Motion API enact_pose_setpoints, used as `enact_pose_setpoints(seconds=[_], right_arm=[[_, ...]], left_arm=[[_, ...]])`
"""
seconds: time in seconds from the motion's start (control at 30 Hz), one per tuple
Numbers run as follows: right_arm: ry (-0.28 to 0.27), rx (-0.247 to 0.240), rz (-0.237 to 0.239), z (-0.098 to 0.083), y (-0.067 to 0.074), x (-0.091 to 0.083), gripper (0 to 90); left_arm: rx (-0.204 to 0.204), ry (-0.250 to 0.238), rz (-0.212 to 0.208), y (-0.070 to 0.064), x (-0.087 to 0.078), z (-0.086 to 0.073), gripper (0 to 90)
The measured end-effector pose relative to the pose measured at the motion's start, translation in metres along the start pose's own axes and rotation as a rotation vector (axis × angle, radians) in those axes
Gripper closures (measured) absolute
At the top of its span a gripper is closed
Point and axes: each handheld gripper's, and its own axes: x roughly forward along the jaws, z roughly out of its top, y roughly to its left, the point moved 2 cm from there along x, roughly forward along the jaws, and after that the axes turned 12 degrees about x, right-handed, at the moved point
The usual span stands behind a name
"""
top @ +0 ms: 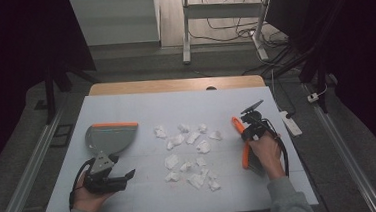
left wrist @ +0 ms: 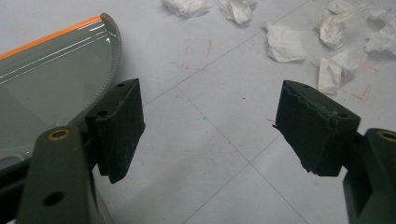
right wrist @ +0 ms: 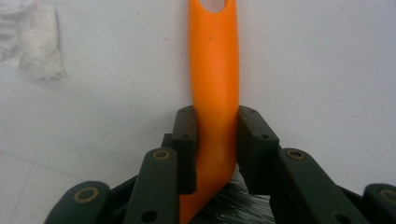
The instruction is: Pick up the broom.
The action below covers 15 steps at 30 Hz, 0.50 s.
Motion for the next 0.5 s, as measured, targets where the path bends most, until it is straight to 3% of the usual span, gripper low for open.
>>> enact_pose_setpoints(seconds=[0.1,0.27,0.5], right_arm=[[0.003,0.002,-0.015,0.0003,0.0021,0.0003,70.3],[0.021,0.026,0.007,0.0022,-0.0013,0.0007,70.4],[-0.001,0.014,-0.009,-0.0001,0.0011,0.0006,70.7]], left_arm=[[0.007,-0.002,0.000,-0.0021,0.0005,0.0014,25.4],[0.010,-0.022,0.009,-0.0032,-0.0019,0.0025,27.4],[0.011,-0.016,0.005,-0.0031,-0.0007,0.0019,27.4]])
